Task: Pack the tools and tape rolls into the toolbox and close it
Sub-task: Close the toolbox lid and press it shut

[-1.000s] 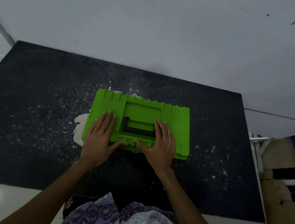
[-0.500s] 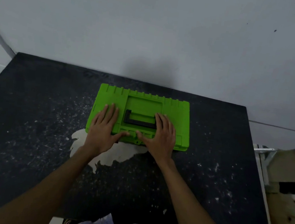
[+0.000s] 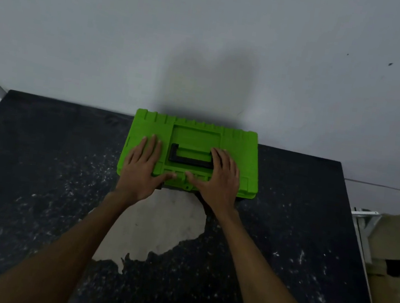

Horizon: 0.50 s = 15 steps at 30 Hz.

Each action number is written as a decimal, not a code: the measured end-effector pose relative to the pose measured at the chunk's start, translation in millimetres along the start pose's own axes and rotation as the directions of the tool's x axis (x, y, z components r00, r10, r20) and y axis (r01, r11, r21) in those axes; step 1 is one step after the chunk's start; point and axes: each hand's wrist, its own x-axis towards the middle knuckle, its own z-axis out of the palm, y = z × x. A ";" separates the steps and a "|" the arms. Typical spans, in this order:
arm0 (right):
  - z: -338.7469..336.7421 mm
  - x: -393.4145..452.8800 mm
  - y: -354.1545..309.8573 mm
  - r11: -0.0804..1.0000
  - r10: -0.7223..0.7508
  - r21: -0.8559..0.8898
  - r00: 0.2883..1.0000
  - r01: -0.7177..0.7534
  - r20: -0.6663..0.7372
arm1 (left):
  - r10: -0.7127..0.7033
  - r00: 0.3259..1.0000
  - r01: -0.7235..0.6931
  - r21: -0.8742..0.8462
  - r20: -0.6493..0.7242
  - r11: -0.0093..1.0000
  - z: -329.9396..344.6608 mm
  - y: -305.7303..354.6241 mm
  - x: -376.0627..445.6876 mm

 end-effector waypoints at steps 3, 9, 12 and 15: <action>2.1 15.0 -1.1 1.000 -0.001 0.009 1.000 0.001 -0.018 | 0.006 1.000 -0.006 -0.002 -0.005 1.000 -0.3 -3.5 15.7; 6.9 27.7 -1.5 1.000 0.011 0.002 0.999 -0.011 -0.044 | 0.013 1.000 -0.013 -0.015 0.000 1.000 -1.9 -7.7 33.5; 7.1 31.7 -1.8 1.000 0.012 -0.005 1.000 -0.012 -0.014 | 0.013 1.000 -0.013 -0.019 -0.005 1.000 -3.7 -9.6 37.8; 6.2 31.1 0.1 1.000 0.010 -0.013 1.000 -0.010 0.000 | 0.014 1.000 -0.014 -0.063 0.007 0.998 -6.0 -8.6 39.8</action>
